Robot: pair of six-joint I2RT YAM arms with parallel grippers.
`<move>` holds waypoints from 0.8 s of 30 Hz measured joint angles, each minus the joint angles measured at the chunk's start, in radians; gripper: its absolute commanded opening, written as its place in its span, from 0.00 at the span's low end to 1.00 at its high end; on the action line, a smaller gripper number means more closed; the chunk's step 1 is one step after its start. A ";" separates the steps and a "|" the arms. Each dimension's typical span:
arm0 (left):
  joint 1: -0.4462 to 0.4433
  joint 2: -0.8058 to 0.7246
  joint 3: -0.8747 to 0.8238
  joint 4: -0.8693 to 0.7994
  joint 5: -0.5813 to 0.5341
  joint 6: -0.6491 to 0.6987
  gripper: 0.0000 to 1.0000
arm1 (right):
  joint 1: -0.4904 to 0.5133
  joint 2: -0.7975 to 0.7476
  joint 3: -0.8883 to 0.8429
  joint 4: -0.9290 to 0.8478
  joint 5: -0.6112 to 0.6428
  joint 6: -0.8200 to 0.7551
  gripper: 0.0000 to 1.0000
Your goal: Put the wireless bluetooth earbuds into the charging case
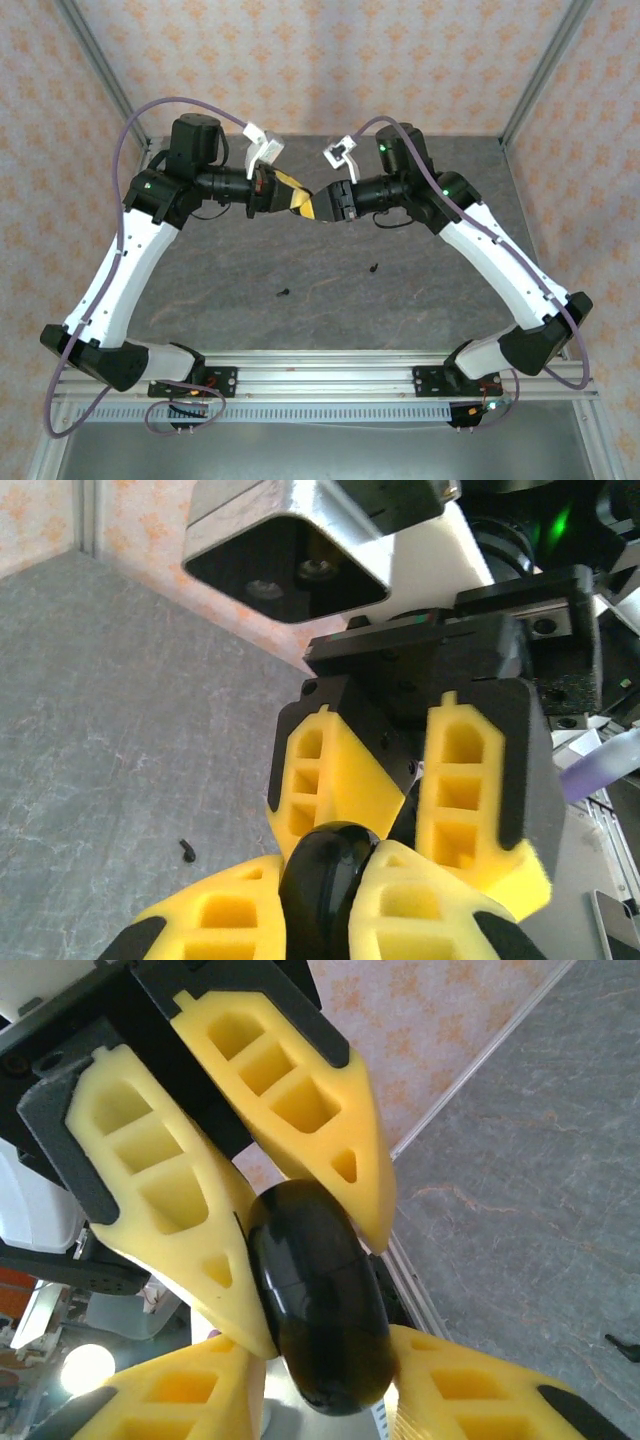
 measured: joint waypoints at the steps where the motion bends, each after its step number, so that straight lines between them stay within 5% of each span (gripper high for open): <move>1: 0.003 -0.001 0.000 -0.005 0.006 0.011 0.00 | 0.000 0.000 -0.002 -0.001 -0.004 0.000 0.24; 5: 0.005 -0.015 -0.001 -0.024 0.014 0.047 0.00 | 0.000 0.000 -0.011 0.002 -0.030 -0.006 0.10; 10: 0.010 -0.040 -0.011 -0.031 0.011 0.056 0.02 | 0.004 -0.005 -0.035 0.050 -0.060 0.010 0.05; 18: 0.012 -0.092 -0.081 0.033 -0.011 -0.024 0.47 | 0.013 -0.050 -0.196 0.326 -0.090 0.194 0.01; 24: 0.018 -0.160 -0.164 0.177 -0.112 -0.161 0.68 | 0.016 -0.065 -0.266 0.529 -0.092 0.319 0.01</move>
